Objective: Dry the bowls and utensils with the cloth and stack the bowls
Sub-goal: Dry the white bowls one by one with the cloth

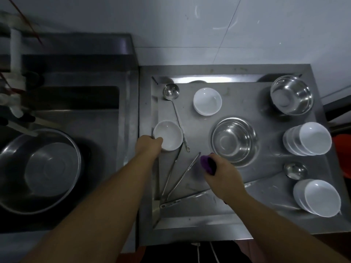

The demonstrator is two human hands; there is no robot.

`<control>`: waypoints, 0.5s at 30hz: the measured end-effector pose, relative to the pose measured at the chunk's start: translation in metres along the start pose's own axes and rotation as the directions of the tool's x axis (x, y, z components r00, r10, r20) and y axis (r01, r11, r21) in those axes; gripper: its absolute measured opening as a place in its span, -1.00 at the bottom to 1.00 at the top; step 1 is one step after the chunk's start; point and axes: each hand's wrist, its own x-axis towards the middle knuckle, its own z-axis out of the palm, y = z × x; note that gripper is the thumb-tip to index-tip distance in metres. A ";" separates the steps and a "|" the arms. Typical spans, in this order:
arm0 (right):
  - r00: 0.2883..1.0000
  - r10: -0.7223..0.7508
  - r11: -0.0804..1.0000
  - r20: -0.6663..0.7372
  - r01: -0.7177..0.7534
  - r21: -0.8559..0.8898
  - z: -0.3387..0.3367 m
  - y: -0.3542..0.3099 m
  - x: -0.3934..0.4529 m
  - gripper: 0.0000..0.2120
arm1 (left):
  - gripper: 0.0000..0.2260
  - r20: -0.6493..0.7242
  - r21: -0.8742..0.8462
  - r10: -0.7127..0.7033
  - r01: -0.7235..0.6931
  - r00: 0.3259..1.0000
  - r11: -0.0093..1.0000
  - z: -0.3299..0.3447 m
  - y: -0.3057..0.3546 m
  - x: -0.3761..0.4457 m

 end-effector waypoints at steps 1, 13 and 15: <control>1.000 -0.004 1.000 -0.008 0.004 0.017 -0.003 0.000 -0.002 -0.78 | -0.82 -0.014 -0.030 0.005 -0.005 1.000 1.000 -0.004 0.000 -0.006; 0.982 -0.158 0.914 -0.100 0.184 0.362 -0.067 -0.031 -0.036 -0.75 | -0.81 0.208 -0.578 -0.025 0.144 0.978 0.804 -0.029 -0.013 -0.124; 0.974 -0.182 0.874 -0.137 0.224 0.432 -0.085 -0.042 -0.043 -0.79 | -0.83 0.229 -0.623 0.000 0.146 0.974 0.768 -0.026 -0.006 -0.155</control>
